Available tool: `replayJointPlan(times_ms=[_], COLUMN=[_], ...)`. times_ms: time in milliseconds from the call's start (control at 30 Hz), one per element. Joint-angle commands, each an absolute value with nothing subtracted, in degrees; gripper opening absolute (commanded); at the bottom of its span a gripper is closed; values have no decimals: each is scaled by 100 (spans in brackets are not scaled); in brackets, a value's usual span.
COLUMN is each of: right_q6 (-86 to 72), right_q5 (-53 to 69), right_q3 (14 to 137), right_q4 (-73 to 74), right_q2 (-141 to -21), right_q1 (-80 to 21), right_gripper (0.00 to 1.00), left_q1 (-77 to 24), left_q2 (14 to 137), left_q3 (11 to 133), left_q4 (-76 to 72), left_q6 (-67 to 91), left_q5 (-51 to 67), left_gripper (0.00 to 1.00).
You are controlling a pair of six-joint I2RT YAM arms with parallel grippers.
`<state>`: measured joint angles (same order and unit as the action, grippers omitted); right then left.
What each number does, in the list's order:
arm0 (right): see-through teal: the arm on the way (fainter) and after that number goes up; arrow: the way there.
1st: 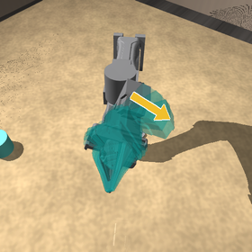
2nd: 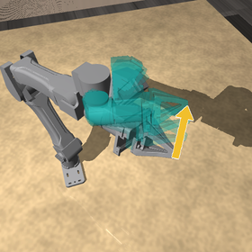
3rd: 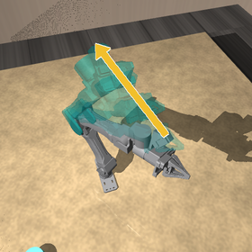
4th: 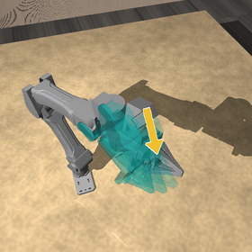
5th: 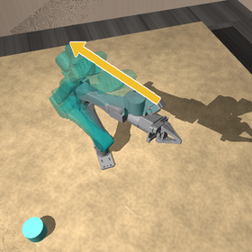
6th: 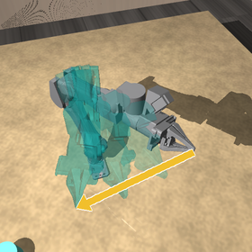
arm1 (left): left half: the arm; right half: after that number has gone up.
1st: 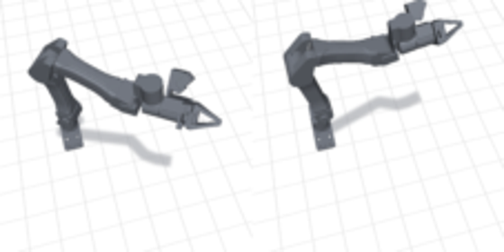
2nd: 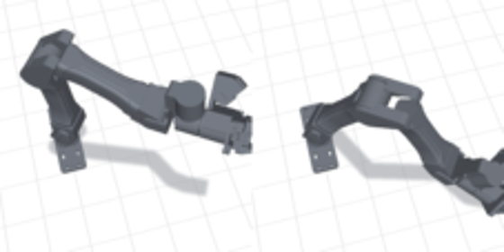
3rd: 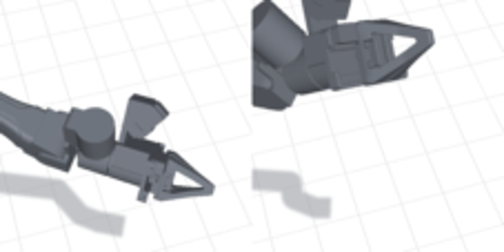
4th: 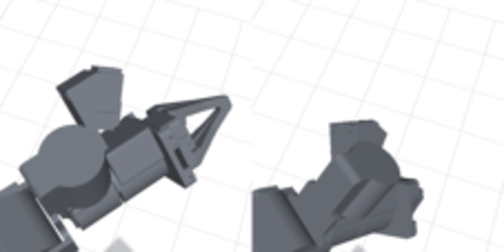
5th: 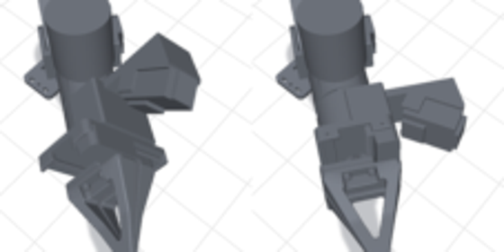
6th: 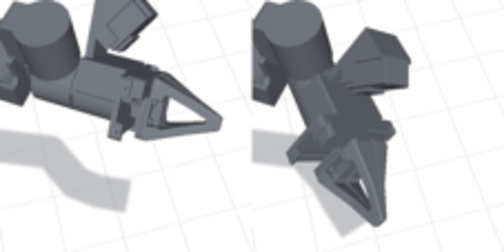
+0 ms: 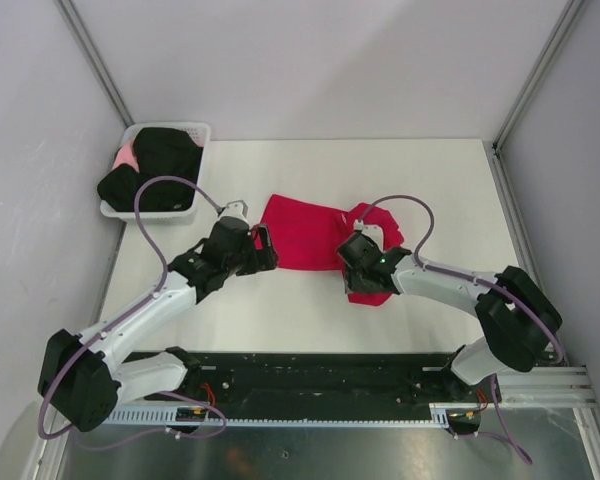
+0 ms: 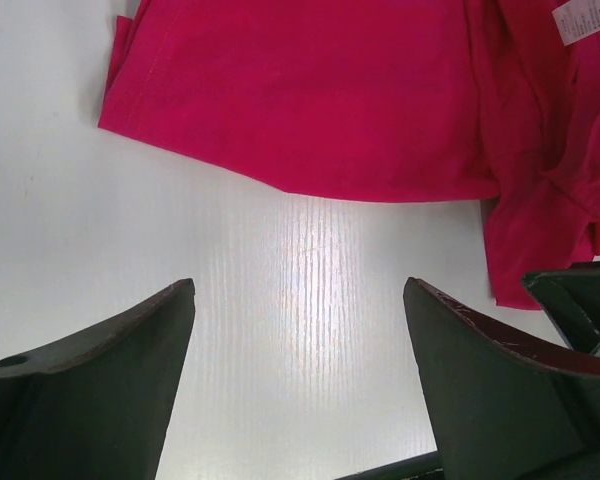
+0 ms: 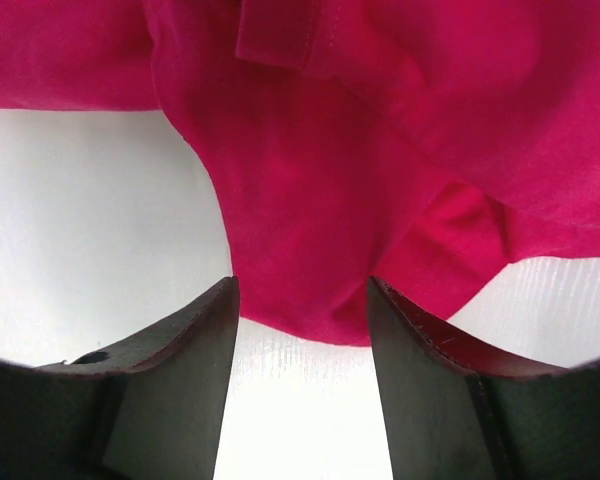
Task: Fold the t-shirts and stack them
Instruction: Move the tshirt to the center of the board
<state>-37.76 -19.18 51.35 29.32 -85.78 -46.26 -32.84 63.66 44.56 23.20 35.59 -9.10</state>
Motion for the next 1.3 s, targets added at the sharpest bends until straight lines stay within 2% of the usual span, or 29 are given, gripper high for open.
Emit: replayJointPlan(times_ms=[0, 67, 133, 233, 333, 400, 600, 767, 1000, 1267], right_q6=[-3779, -3766, -3756, -3731, -3657, -3590, -3395, -3363, -3312, -3194], right_q5=[-1905, -1880, -1861, -1826, -1747, -1715, -1678, -1345, -1256, -1120], right_q3=[5111, 5112, 5114, 5120, 5207, 5358, 5955, 6082, 6090, 6086], right_q4=[2701, 2664, 2646, 2647, 2772, 2936, 3487, 3726, 4012, 4071], right_q2=[-8849, -8947, -8993, -8938, -8669, -8368, -7114, -6500, -6252, -6221], right_q1=[-4666, -4660, -4637, -4537, -4290, -4078, -3302, -2763, -2480, -2238], right_gripper=[58, 56, 50, 31, 7, 2, 0, 0, 0, 0], left_q1=[-3218, -3210, -3198, -3168, -3113, -3044, -2658, -2355, -2229, -2230], left_q2=[6380, 6396, 6420, 6466, 6562, 6672, 7469, 8657, 10139, 10809], left_q3=[4413, 4406, 4404, 4430, 4490, 4583, 5405, 6481, 7582, 7835], left_q4=[2188, 2184, 2174, 2171, 2151, 2104, 1853, 1770, 1787, 1827], left_q6=[3583, 3592, 3594, 3595, 3599, 3607, 3629, 3475, 3088, 3063], left_q5=[-1120, -1130, -1146, -1174, -1177, -1182, -1391, -1813, -2038, -1928], left_gripper=[89, 89, 89, 89, 89, 88, 84, 78, 64, 55])
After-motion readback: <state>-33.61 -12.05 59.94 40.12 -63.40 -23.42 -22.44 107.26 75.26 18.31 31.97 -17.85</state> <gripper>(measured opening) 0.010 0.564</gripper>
